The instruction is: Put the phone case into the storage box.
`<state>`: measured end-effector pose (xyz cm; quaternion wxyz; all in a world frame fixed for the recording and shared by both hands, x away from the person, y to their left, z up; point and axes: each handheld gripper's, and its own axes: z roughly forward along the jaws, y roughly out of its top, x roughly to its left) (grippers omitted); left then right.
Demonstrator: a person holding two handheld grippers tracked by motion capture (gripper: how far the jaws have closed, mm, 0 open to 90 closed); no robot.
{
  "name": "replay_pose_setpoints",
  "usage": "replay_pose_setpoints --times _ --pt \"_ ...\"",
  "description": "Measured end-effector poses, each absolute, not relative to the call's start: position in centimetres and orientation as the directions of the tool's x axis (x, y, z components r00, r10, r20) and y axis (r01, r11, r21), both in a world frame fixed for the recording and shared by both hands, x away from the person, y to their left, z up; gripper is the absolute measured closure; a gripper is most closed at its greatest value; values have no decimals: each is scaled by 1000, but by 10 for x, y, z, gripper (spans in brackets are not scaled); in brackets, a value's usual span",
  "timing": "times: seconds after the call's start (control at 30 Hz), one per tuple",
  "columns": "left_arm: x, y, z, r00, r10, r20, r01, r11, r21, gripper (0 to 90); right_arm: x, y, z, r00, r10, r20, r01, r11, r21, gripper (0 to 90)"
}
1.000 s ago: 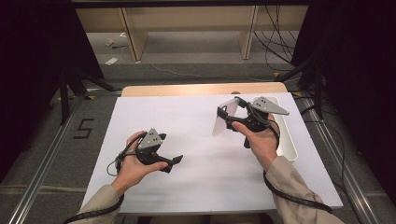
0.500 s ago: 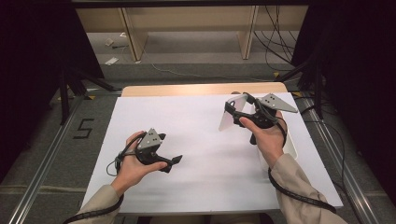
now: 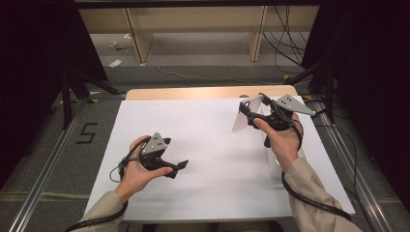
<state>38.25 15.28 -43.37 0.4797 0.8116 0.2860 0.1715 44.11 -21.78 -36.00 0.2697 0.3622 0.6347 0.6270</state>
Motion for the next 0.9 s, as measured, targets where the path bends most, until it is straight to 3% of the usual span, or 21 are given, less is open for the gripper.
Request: replay_pose_setpoints --times 0.9 --pt "382 151 -435 780 626 1 302 -378 875 0 444 -237 -354 -541 835 101 102 -53 993 185"
